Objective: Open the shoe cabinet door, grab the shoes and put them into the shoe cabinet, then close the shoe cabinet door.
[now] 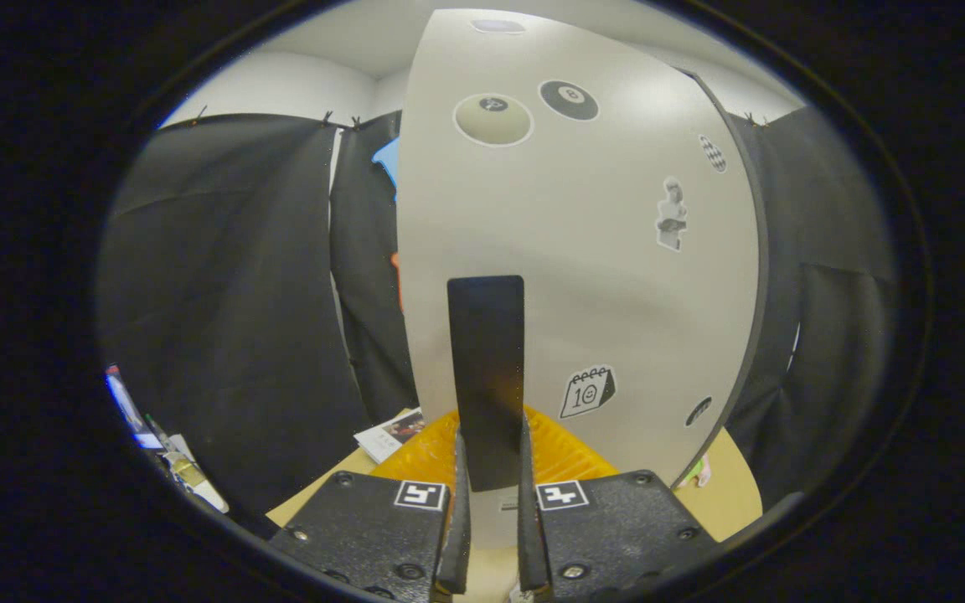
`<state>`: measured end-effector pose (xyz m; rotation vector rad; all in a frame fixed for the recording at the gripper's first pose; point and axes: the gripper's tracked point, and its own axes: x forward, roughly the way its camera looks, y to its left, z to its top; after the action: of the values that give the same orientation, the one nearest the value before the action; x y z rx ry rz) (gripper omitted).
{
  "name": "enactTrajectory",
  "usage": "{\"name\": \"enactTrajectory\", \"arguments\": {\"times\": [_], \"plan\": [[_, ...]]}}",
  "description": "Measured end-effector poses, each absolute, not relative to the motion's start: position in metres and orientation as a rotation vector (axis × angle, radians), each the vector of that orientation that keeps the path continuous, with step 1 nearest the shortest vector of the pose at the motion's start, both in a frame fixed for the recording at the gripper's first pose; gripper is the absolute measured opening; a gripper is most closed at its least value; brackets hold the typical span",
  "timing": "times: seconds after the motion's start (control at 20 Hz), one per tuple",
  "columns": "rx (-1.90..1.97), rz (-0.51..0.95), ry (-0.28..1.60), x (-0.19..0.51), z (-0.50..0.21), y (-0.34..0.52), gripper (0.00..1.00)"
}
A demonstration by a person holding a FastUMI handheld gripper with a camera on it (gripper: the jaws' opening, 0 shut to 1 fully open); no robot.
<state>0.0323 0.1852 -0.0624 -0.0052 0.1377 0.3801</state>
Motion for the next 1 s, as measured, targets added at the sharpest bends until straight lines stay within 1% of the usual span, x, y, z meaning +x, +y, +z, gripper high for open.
{"name": "enactTrajectory", "arguments": {"times": [0.2,0.5,0.8,1.0], "plan": [[0.013,0.43,0.155,-0.002,-0.067,0.151,0.26],[0.01,0.419,0.157,-0.034,-0.069,0.111,0.26],[0.045,0.377,0.151,-0.048,-0.069,0.067,0.21],[0.037,0.346,0.141,-0.056,-0.07,0.04,0.15]]}}
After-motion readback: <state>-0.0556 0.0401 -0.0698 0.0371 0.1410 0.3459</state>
